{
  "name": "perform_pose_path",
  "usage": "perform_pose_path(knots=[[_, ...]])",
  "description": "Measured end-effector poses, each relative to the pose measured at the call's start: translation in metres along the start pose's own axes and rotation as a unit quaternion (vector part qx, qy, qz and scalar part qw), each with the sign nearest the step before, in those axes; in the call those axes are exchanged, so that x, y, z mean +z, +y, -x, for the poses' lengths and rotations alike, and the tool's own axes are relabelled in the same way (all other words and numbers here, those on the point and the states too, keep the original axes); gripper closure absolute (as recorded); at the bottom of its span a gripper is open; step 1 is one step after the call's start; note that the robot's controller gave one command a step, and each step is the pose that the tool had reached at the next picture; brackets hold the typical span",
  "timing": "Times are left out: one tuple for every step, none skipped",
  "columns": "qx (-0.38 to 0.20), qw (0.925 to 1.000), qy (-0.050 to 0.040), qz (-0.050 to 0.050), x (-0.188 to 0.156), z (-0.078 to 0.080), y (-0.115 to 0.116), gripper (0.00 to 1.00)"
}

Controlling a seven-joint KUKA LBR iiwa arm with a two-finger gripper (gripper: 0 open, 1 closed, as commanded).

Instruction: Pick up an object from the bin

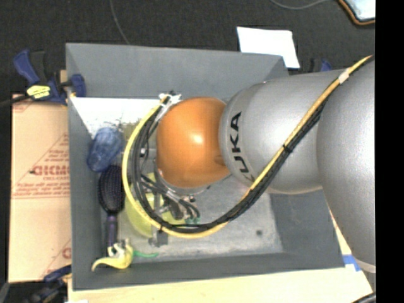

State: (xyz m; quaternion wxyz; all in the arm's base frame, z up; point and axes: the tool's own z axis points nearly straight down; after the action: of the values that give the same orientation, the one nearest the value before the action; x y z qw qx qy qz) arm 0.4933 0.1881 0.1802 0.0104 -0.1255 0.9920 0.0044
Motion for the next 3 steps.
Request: perform_pose_path(knots=[[0.011,0.9999,0.0095,-0.003,-0.113,-0.013,-0.054,0.00],[0.010,0.9999,0.0047,-0.001,-0.029,-0.013,-0.025,0.00],[0.030,0.9996,0.0037,-0.003,-0.062,-0.005,-0.044,0.00]])
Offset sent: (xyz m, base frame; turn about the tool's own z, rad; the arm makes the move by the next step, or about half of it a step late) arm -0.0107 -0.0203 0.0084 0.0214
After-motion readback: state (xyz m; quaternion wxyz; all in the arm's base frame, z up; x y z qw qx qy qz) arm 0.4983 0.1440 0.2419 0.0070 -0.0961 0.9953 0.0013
